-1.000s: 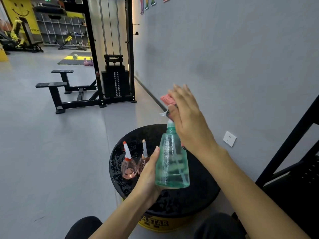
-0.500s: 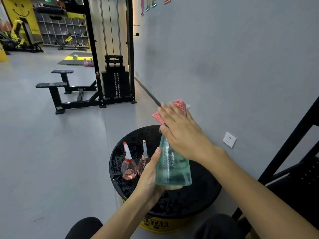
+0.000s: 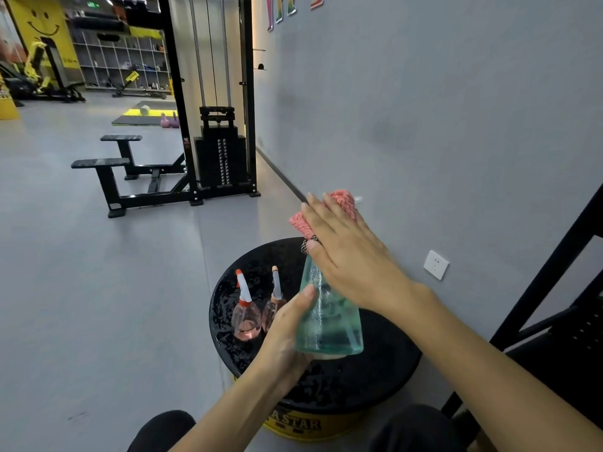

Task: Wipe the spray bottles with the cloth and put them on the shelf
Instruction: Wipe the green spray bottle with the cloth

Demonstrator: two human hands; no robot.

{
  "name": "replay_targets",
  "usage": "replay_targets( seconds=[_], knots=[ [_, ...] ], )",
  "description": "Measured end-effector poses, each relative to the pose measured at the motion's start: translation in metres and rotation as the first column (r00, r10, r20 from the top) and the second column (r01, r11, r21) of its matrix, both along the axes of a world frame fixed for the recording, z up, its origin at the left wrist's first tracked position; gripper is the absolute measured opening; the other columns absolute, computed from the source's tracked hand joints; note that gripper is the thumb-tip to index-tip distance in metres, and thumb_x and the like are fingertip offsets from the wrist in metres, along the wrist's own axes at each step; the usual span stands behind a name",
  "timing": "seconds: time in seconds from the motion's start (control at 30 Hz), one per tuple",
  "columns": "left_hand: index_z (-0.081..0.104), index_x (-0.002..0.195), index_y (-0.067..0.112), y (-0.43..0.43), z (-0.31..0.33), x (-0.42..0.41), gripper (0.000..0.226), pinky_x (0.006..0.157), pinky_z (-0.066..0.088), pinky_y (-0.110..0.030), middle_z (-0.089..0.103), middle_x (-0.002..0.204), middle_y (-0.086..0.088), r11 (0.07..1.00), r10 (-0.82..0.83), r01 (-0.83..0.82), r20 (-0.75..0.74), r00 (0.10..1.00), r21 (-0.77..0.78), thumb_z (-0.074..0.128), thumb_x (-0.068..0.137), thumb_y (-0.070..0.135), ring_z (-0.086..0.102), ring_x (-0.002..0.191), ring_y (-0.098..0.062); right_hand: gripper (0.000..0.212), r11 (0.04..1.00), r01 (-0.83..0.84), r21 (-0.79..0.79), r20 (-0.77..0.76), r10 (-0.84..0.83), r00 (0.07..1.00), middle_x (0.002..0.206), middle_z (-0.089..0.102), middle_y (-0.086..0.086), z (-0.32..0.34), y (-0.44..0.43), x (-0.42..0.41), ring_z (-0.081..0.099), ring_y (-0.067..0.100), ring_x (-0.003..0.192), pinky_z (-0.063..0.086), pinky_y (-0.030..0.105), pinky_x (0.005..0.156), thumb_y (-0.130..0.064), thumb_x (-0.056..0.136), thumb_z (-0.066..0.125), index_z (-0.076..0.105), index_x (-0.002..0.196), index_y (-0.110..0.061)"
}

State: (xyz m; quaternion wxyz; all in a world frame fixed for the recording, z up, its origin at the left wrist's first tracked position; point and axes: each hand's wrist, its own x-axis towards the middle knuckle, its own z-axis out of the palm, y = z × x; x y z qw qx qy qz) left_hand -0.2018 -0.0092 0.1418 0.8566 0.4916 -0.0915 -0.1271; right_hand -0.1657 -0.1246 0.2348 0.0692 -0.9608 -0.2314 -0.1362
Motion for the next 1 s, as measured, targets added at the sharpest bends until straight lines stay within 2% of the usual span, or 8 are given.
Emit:
replay_targets(
  seconds=[0.07,0.2,0.37,0.47,0.6,0.73,0.83,1.0],
  knots=[
    [0.078,0.097,0.025,-0.001,0.0,0.0,0.048,0.074,0.058,-0.038,0.073,0.109,-0.012,1.0,0.004,-0.004,-0.02,1.0,0.014,0.075,0.063,0.058,0.071,0.097,-0.028,0.056,0.999,0.053,0.006,0.01,-0.053,0.999,0.161,-0.014,-0.006,0.006,-0.004,0.011,-0.02,0.009,0.146,-0.011,0.036,0.12,-0.036,0.104,0.016,-0.006,0.154,-0.021],
    [0.077,0.098,0.023,0.0,-0.001,0.0,0.068,0.074,0.058,-0.037,0.073,0.107,-0.015,0.999,0.013,-0.013,-0.003,1.0,0.045,0.084,0.045,0.066,0.071,0.095,-0.029,0.056,0.99,0.132,0.057,0.036,-0.134,0.99,0.162,-0.01,-0.004,0.016,-0.01,0.025,-0.017,0.011,0.147,-0.007,0.038,0.121,-0.035,0.105,0.018,-0.002,0.155,-0.019],
    [0.078,0.092,0.028,0.003,0.0,0.003,0.034,0.073,0.058,-0.038,0.075,0.102,-0.01,0.998,0.026,-0.025,-0.018,1.0,0.052,0.064,0.073,0.052,0.072,0.094,-0.03,0.056,0.999,-0.009,0.045,0.0,0.009,1.0,0.159,-0.018,-0.009,-0.001,0.004,-0.007,-0.024,0.007,0.144,-0.016,0.031,0.118,-0.033,0.105,0.018,-0.008,0.153,-0.023],
    [0.077,0.096,0.025,0.003,0.001,0.0,0.046,0.073,0.058,-0.038,0.072,0.109,-0.018,0.998,0.025,-0.025,-0.012,1.0,0.056,0.074,0.064,0.057,0.071,0.095,-0.035,0.055,0.998,-0.054,0.024,0.0,0.054,0.999,0.16,-0.014,-0.011,-0.006,0.003,-0.012,-0.021,0.005,0.145,-0.015,0.029,0.118,-0.03,0.105,0.02,-0.002,0.154,-0.022],
    [0.078,0.095,0.026,0.003,-0.005,-0.001,0.039,0.07,0.058,-0.038,0.074,0.106,-0.011,0.999,-0.007,0.008,-0.027,1.0,0.036,0.069,0.066,0.051,0.072,0.094,-0.027,0.053,1.0,0.003,0.024,0.002,-0.003,1.0,0.162,-0.008,-0.009,-0.001,-0.004,0.006,-0.016,0.007,0.147,-0.011,0.035,0.12,-0.034,0.105,0.017,0.001,0.155,-0.023],
    [0.078,0.096,0.024,0.004,-0.006,-0.003,0.049,0.071,0.058,-0.035,0.073,0.107,-0.014,0.999,-0.015,0.016,-0.02,1.0,0.032,0.074,0.058,0.053,0.072,0.095,-0.029,0.053,0.993,0.104,0.062,0.029,-0.106,0.994,0.162,-0.007,-0.006,0.011,-0.012,0.021,-0.015,0.009,0.147,-0.009,0.033,0.119,-0.032,0.105,0.016,0.001,0.154,-0.021],
    [0.078,0.096,0.026,0.004,-0.006,-0.001,0.056,0.07,0.058,-0.036,0.074,0.107,-0.012,1.0,-0.017,0.017,0.005,1.0,0.025,0.081,0.051,0.058,0.072,0.094,-0.027,0.054,0.996,0.074,0.054,0.049,-0.077,0.996,0.163,-0.006,-0.005,0.006,-0.008,0.014,-0.014,0.009,0.148,-0.009,0.032,0.12,-0.032,0.105,0.018,0.0,0.154,-0.019],
    [0.078,0.095,0.029,0.004,-0.006,0.0,0.033,0.07,0.059,-0.041,0.074,0.108,-0.011,1.0,0.0,0.0,-0.043,0.999,-0.019,0.061,0.075,0.049,0.072,0.096,-0.028,0.054,0.999,-0.003,0.038,0.031,0.001,1.0,0.162,-0.007,-0.009,-0.006,-0.007,-0.002,-0.013,0.005,0.147,-0.011,0.027,0.118,-0.035,0.105,0.016,0.0,0.154,-0.023]
  ],
)
